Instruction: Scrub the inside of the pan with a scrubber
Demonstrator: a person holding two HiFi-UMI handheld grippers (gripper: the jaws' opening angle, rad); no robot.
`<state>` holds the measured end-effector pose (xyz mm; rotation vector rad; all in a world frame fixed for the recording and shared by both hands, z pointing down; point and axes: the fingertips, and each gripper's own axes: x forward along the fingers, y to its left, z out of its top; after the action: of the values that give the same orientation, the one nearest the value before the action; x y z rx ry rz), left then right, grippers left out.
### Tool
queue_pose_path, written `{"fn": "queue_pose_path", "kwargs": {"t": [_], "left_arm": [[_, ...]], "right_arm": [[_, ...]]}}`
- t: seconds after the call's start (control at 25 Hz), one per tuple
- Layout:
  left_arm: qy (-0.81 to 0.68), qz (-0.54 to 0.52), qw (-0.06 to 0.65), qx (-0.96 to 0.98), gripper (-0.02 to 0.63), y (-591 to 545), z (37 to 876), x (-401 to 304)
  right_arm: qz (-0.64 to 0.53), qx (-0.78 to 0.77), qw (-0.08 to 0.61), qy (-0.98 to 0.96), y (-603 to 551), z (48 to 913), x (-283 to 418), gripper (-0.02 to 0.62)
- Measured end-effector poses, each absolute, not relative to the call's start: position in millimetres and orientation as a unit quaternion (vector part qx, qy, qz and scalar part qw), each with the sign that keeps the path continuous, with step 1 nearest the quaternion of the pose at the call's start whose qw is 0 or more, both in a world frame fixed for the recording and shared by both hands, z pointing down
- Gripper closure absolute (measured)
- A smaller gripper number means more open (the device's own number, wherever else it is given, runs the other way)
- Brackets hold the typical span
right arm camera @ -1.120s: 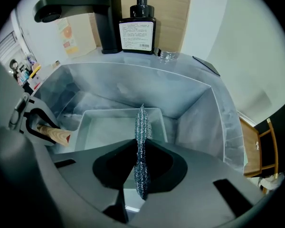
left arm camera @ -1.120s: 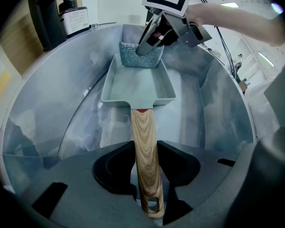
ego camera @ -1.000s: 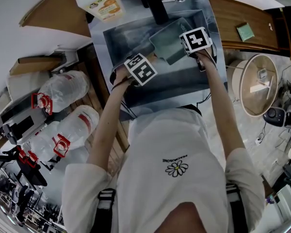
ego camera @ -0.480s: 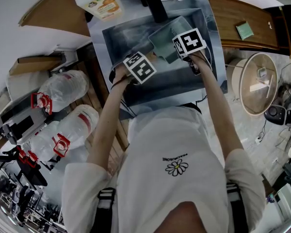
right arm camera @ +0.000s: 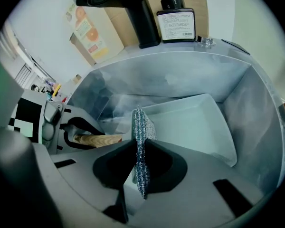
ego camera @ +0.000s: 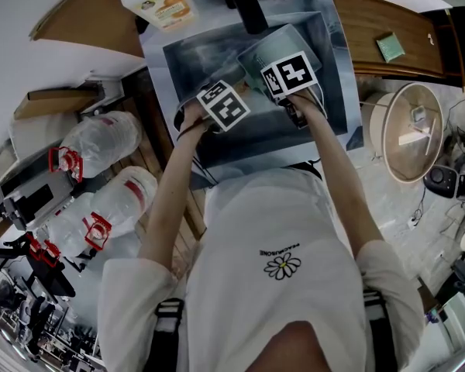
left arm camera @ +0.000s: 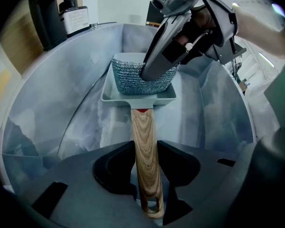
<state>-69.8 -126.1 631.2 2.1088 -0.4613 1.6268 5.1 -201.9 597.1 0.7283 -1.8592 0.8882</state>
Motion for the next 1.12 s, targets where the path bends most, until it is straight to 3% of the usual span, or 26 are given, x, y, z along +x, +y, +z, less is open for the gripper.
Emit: {"fn": "queue_pose_path", "kwargs": {"t": [1.12], "left_arm": [[-0.177, 0.576, 0.209, 0.77, 0.446, -129.1, 626.4, -68.6]], "right_arm": [[0.369, 0.318, 0.422, -0.765, -202.7, 582.7, 2.4, 0.548]]}}
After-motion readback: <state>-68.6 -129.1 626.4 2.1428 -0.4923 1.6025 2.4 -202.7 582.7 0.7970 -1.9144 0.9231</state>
